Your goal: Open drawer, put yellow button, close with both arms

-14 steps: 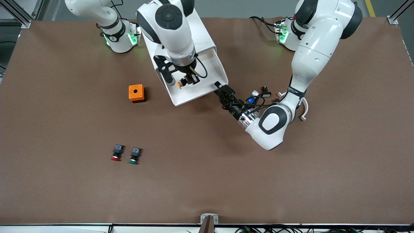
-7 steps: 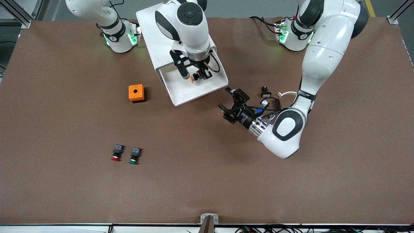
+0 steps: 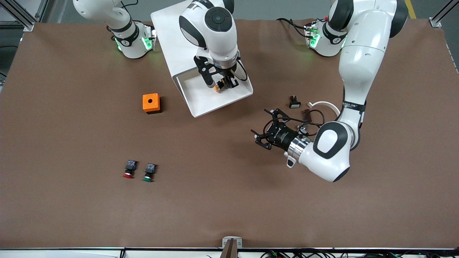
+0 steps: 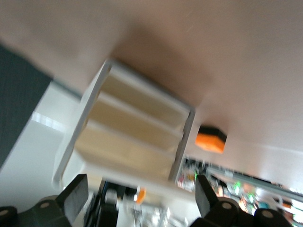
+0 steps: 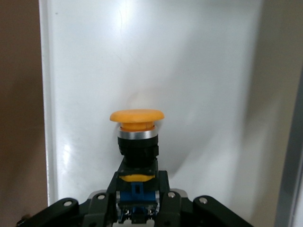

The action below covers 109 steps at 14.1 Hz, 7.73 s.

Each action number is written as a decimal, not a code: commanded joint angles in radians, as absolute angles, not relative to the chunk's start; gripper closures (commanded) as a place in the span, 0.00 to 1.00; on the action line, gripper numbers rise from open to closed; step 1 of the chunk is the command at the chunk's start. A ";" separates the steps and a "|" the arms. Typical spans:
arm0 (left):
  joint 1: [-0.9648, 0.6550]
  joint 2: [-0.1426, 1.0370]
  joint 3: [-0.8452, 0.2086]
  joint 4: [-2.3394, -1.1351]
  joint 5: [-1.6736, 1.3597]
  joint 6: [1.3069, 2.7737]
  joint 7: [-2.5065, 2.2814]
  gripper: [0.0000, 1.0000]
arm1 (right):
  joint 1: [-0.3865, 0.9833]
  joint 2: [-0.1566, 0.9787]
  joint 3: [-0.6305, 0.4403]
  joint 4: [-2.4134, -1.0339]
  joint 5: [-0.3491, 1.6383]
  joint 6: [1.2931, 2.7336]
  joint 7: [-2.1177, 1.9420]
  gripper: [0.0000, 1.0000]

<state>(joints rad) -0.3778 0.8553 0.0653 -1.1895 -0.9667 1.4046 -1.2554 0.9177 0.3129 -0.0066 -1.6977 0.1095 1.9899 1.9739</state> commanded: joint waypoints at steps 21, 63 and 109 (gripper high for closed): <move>-0.619 0.644 0.080 -1.212 -0.203 1.764 -1.054 0.01 | 0.172 0.241 -0.029 -1.457 0.072 1.503 0.329 0.00; -0.864 0.678 -0.087 -1.292 -0.422 1.818 -1.169 0.01 | -0.025 -0.055 -0.020 -1.589 0.058 1.496 0.043 0.00; -0.161 0.224 -0.074 -1.333 -0.416 1.493 -0.687 0.01 | -0.014 -0.083 -0.025 -1.591 0.037 1.509 0.029 0.00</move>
